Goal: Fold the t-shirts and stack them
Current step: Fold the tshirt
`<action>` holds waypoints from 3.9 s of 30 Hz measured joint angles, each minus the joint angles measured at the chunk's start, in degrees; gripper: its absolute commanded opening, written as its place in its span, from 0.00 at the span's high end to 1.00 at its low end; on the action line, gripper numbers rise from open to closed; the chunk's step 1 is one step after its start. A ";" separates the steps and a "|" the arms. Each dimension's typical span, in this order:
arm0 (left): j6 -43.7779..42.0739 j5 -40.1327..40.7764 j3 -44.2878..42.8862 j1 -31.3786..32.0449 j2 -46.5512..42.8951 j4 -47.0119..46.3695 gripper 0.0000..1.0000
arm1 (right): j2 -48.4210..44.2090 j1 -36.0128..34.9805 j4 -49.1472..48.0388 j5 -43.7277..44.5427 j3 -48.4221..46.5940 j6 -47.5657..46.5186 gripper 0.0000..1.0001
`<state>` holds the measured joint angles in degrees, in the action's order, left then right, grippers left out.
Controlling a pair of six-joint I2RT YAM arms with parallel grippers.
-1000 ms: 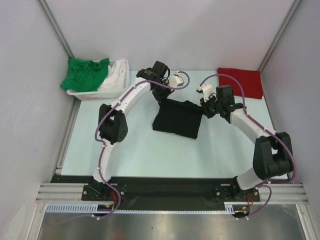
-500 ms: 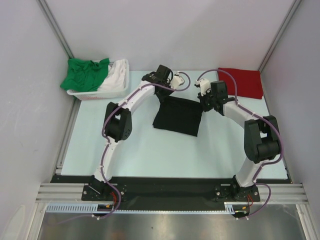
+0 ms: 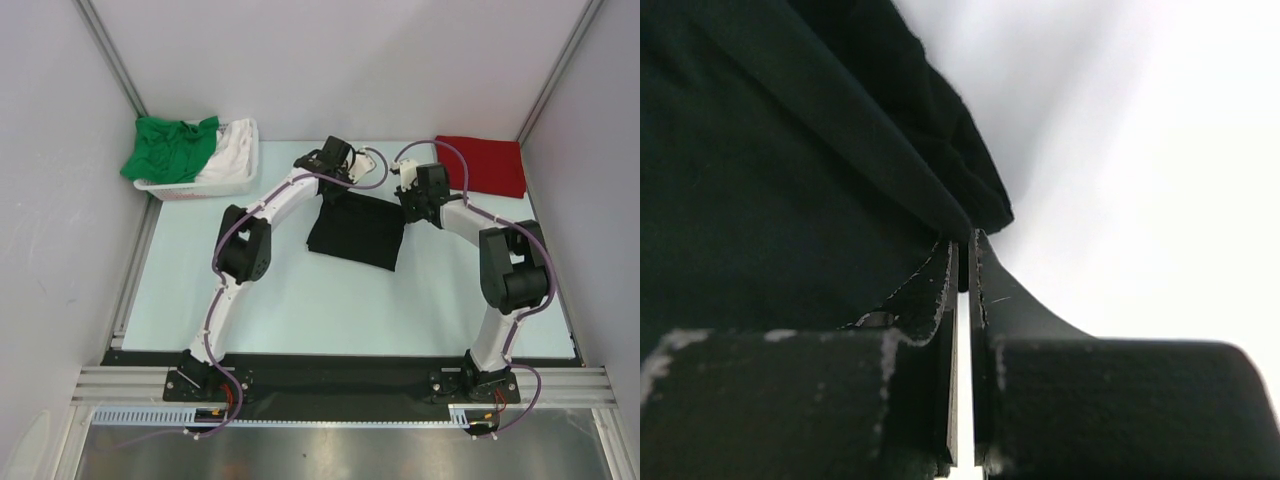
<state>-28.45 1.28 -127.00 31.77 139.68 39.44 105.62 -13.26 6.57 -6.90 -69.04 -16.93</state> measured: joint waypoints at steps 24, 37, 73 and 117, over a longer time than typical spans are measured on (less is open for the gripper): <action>8.81 -6.56 13.42 -6.95 -12.70 -6.93 0.63 | -13.40 1.53 0.68 1.22 6.95 35.30 0.73; 15.13 -18.67 23.98 -2.49 -15.30 -7.41 0.64 | -13.38 -2.38 -7.23 -8.59 23.26 52.22 0.88; 18.95 -17.97 44.89 0.46 -23.61 -10.99 0.50 | 14.93 4.31 -33.31 -15.47 4.87 62.90 0.88; 29.55 -15.19 4.50 -7.26 1.36 -13.90 0.55 | -21.38 -2.01 -5.75 -10.67 33.83 59.21 0.58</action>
<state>1.10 -13.91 -122.50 24.51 141.03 25.54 84.25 -15.27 0.82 -17.56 -35.20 42.28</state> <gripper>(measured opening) 0.502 0.504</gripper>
